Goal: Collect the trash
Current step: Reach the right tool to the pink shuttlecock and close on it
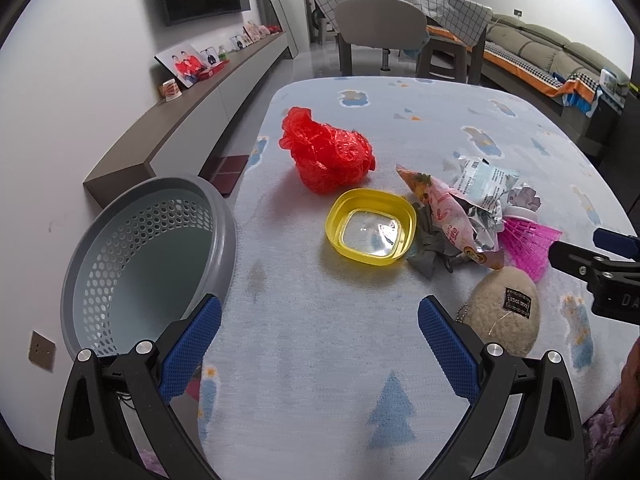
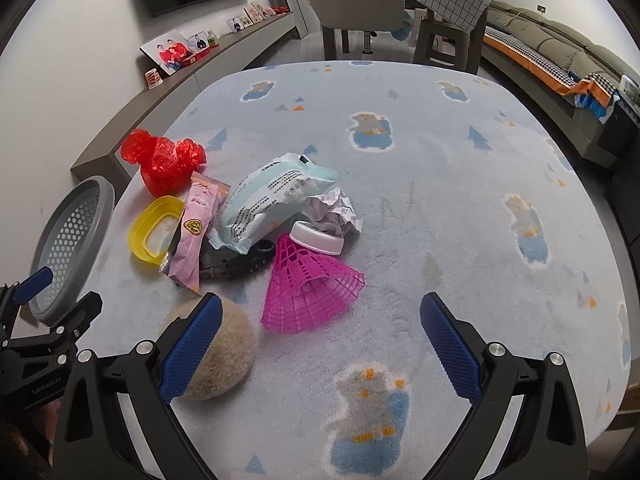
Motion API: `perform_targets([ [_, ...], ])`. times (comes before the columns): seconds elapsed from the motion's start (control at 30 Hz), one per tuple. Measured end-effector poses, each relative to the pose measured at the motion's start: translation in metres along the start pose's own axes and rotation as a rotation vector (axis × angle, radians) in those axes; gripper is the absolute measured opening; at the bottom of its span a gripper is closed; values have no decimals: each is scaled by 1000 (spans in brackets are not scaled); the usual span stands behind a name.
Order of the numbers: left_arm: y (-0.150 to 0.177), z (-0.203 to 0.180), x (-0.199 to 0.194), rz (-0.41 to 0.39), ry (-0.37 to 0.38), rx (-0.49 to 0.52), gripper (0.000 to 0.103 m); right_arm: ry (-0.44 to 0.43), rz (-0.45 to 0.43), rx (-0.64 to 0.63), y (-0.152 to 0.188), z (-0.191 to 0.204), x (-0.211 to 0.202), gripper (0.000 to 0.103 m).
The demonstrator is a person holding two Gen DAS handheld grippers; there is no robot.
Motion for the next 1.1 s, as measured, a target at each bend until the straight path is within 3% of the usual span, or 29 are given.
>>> perform_targets([
  [0.43, -3, -8, 5, 12, 22, 10, 97, 30, 53, -32, -20, 8, 42, 94],
  [0.77, -3, -10, 7, 16, 41, 15, 97, 40, 57, -58, -17, 12, 48, 93],
  [0.9, -3, -10, 6, 13, 37, 16, 97, 53, 86, -78, -12, 14, 54, 72],
  [1.1, -3, -10, 6, 8, 36, 18, 97, 39, 86, -70, -10, 12, 51, 60],
])
Point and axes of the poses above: each gripper's, at about its wrist camera, not at the fingertips, and x roughly the way its jaws point, z to its left, y to its underside, the point moved 3 cm from there along x, roughly the way its jaws point, and after that the axes turned 9 degrees about x, right-handed, at the moved point
